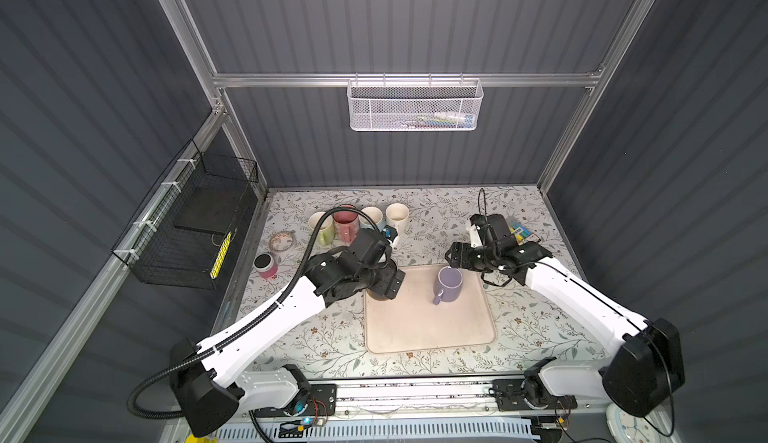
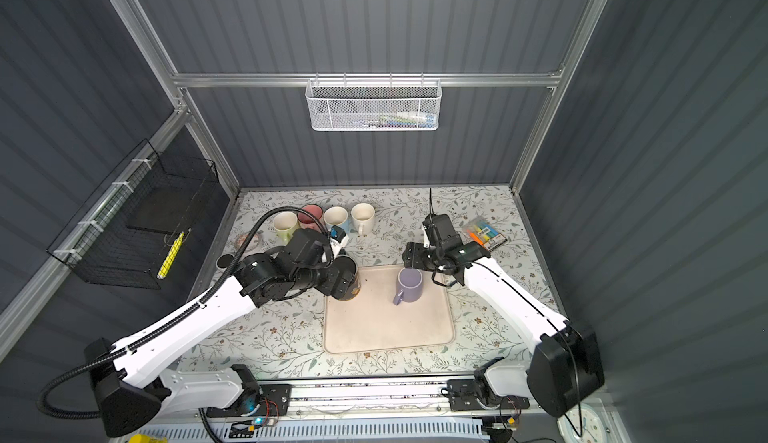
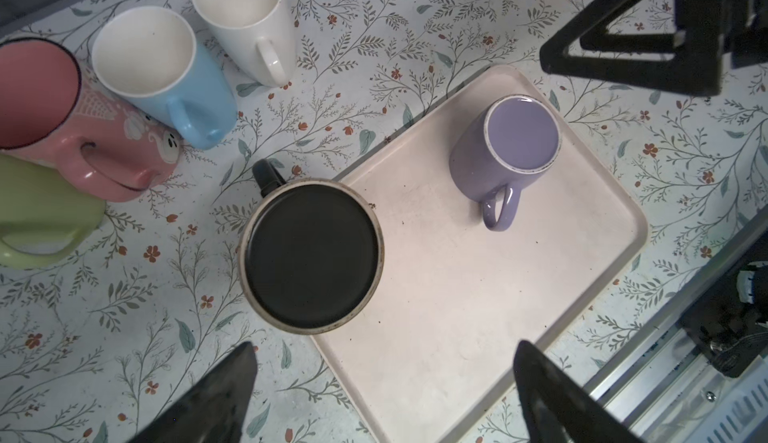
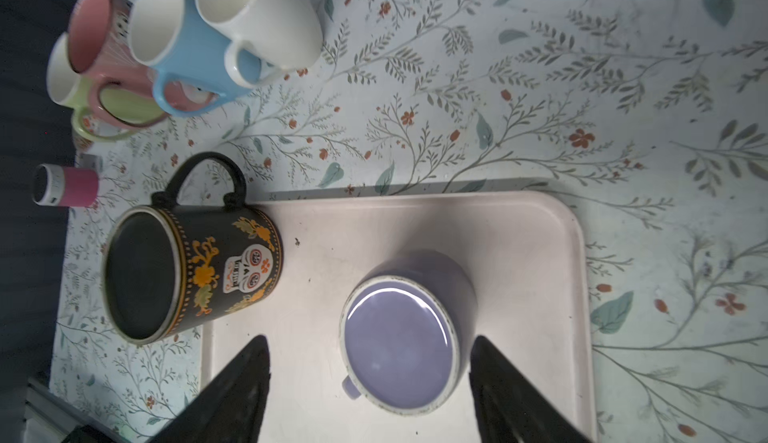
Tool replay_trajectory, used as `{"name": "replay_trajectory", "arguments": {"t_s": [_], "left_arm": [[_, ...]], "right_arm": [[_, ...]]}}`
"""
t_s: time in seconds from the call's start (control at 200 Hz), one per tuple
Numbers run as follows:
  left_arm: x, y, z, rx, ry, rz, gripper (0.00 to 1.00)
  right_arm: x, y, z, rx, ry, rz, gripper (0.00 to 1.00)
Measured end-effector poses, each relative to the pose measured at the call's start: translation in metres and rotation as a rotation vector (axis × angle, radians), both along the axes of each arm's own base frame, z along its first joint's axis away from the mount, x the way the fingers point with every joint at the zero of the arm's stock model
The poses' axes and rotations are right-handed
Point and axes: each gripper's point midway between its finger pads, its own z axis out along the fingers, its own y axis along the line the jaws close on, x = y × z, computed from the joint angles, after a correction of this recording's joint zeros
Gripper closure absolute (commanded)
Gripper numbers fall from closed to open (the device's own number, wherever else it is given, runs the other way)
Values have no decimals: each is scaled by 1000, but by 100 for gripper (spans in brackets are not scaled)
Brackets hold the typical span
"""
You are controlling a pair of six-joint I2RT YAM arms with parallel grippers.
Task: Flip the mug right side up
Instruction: 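Move the left gripper over the lavender mug while the right gripper draws back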
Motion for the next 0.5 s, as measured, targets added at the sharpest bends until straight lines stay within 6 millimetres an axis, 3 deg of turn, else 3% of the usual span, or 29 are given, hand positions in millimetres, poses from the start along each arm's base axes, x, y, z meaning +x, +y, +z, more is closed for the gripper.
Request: {"name": "replay_trajectory", "arguments": {"t_s": [0.13,0.315,0.5], "left_arm": [[-10,-32,-11,76,-13,-45,6],[-19,-69,-44,206,-5,-74,12],[-15,-97,-65,269,-6,-74,18]], "right_arm": [[-11,-21,16,22,-77,-39,21],[-29,-54,30,61,-161,-116,21],[-34,-78,29,96,-181,-190,21]]}}
